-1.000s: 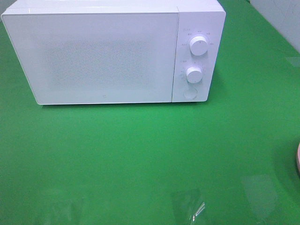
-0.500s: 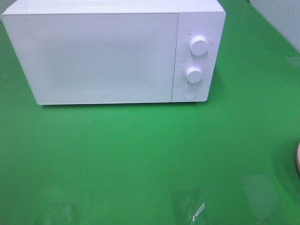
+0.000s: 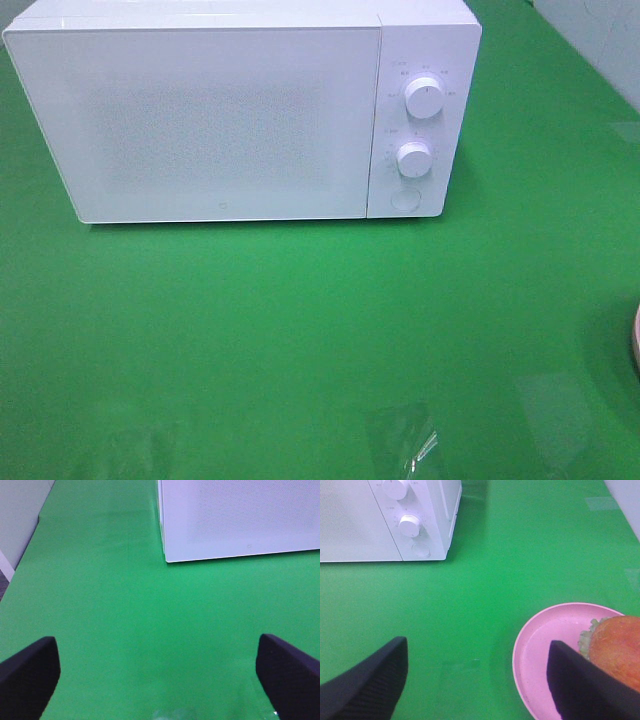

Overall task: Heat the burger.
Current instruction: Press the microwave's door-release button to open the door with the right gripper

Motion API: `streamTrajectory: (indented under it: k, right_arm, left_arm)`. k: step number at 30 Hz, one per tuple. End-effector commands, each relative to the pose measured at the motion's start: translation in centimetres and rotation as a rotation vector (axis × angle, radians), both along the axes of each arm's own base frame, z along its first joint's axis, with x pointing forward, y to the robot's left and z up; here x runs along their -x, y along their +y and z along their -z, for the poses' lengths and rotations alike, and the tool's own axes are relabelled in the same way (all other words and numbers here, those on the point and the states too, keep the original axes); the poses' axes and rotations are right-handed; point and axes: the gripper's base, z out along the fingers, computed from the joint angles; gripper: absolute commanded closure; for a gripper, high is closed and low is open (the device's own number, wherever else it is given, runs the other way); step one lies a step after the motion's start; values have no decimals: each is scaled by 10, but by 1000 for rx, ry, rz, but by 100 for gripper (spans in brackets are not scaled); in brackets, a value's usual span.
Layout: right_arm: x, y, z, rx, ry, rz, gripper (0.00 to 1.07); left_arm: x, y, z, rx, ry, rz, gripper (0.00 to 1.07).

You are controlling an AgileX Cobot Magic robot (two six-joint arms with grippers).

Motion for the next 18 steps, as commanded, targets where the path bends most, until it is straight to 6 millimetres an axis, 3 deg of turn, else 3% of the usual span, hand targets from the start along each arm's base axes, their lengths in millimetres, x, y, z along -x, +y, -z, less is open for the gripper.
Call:
streamTrajectory:
  k: [1,7,18]
  right_arm:
    - [-13,2,-7,14,-30,-9,32]
    - [-41,7,-9,19,-48,-21,32]
    - [-89,17,10,21,-52,-47,32]
  left_arm:
    - [3,0,1,7,-25,-1,7]
    - [3,0,1,7,-25,-1,7]
    - [3,0,1,7,-25,-1,7]
